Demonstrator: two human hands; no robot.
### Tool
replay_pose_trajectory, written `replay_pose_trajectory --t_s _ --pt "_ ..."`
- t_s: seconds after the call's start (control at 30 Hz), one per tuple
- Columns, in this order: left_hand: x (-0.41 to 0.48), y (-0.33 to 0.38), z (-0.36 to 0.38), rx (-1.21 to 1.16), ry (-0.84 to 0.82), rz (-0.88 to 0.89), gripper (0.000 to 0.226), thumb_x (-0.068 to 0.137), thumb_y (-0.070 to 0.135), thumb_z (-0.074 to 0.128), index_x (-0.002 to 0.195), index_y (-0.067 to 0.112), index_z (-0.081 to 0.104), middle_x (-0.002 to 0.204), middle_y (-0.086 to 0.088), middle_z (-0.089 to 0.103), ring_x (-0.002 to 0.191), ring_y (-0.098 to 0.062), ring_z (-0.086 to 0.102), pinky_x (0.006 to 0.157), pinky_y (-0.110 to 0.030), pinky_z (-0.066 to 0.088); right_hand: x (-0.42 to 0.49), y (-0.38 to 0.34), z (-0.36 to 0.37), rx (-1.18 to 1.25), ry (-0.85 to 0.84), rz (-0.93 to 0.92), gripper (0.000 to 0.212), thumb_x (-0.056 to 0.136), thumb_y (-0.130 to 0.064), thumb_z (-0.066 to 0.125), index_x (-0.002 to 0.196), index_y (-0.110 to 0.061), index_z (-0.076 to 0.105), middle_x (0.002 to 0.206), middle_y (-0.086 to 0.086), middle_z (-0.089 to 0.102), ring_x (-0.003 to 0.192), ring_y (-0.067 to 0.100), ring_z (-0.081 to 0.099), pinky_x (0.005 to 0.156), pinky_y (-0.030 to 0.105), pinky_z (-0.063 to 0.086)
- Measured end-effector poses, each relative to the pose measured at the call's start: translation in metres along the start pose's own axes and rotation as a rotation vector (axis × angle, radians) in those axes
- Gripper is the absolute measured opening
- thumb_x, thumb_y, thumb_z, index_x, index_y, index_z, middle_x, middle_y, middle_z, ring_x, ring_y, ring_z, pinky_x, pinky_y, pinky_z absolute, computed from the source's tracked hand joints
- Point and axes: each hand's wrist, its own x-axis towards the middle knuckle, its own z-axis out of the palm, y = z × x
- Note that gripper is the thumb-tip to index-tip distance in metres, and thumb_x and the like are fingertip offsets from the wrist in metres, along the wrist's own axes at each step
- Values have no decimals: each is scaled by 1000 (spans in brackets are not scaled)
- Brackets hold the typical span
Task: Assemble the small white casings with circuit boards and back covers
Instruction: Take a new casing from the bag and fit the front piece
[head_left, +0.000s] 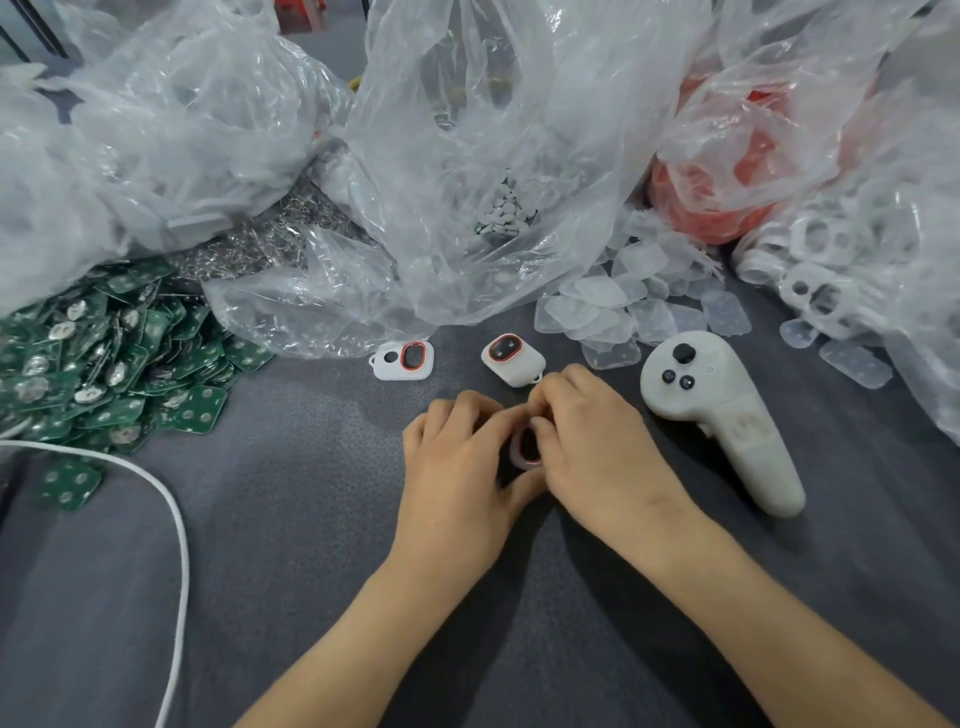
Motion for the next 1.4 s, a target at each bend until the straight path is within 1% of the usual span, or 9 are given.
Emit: replay_pose_trajectory --t_s 0.13,0.27,0.4,0.6,0.77,1.0,1.07,1.2,1.4 --pt "-2 -2 4 -1 40 -22 40 72 40 79 108 23 71 97 4 58 94 -19 51 83 -26 22 4 0 -5 -41 -73 -75 14 92 -14 52 106 -14 51 110 0 46 101 18 48 71 16 19" --pt "-2 -3 6 -16 78 -48 41 66 43 82 101 24 73 92 5 58 91 -19 50 89 -28 21 7 1 -11 -28 -119 -109 13 94 -14 50 107 -16 51 107 -2 46 101 17 48 67 17 21" --pt "-2 -3 5 7 84 -57 40 63 42 84 98 23 75 90 3 61 92 -24 54 94 -39 28 6 3 -10 -37 -116 -134 17 94 -14 49 111 -15 52 112 0 49 101 16 49 68 16 21" --pt "-2 1 3 11 69 -74 39 64 42 84 96 22 76 88 1 61 92 -25 56 98 -57 36 7 2 -12 -20 -116 -165 12 93 -12 49 104 -15 53 109 -1 50 99 15 48 68 16 22" --pt "-3 2 2 -2 61 -92 38 65 43 83 97 23 76 88 1 60 94 -27 56 108 -58 24 7 2 -13 -39 -115 -178 11 92 -13 50 102 -16 55 109 1 52 98 16 49 68 19 25" --pt "-2 4 2 -24 46 -111 40 65 40 84 101 23 76 90 -1 59 96 -26 54 113 -61 16 7 -3 -14 -126 -88 -185 16 94 -15 48 108 -16 56 111 1 53 100 18 52 75 24 34" --pt "-3 3 2 -37 45 -115 39 67 39 83 101 24 76 94 0 59 99 -25 53 113 -61 15 5 -4 -13 -154 -82 -187 19 94 -16 46 110 -16 56 112 1 53 101 18 52 73 23 31" --pt "-3 2 1 -21 17 -107 40 72 44 77 108 28 73 123 4 59 115 -22 49 114 -60 8 3 -6 -14 -178 -80 -195 23 95 -17 47 117 -17 55 114 1 53 103 17 52 72 20 25" --pt "-4 1 2 14 5 -87 41 75 44 73 113 29 70 131 10 58 113 -21 46 114 -60 1 -2 -10 -7 -235 -60 -200 20 96 -14 42 114 -15 51 111 1 50 102 17 47 71 21 25"
